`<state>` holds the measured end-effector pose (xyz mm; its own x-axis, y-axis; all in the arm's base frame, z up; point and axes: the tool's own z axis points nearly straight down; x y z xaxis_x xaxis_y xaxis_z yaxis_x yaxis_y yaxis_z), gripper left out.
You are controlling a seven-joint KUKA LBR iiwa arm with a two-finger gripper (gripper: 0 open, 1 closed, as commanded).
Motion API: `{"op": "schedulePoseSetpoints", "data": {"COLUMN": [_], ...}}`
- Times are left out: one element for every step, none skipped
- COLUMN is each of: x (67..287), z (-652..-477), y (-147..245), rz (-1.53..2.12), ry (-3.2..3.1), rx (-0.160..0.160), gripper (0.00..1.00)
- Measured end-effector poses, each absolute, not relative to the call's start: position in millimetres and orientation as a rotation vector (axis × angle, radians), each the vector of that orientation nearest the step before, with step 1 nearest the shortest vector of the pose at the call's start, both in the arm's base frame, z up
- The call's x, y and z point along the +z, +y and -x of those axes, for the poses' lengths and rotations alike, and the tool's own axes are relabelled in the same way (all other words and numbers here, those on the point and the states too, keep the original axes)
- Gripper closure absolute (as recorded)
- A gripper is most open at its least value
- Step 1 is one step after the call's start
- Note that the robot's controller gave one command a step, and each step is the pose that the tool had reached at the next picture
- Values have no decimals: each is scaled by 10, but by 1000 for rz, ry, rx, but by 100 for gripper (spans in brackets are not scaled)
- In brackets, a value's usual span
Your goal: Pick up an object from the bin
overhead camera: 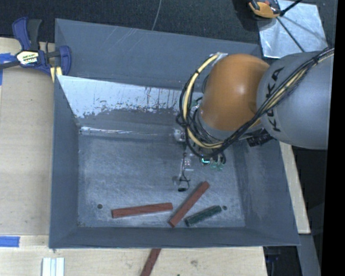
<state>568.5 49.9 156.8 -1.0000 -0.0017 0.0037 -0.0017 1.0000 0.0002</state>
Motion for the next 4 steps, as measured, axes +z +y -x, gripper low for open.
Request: {"op": "schedulePoseSetpoints", "data": {"x": [1602, 1326, 1005, 972], "z": [-5703, -5506, -5431, -5201], "y": [498, 375, -252, -391], "rz": [-1, -320, -621, -771], "ry": [-3145, -3137, -3082, -3045], "rx": [-1, -1, 0, 9], "gripper": [0, 0, 0, 0]}}
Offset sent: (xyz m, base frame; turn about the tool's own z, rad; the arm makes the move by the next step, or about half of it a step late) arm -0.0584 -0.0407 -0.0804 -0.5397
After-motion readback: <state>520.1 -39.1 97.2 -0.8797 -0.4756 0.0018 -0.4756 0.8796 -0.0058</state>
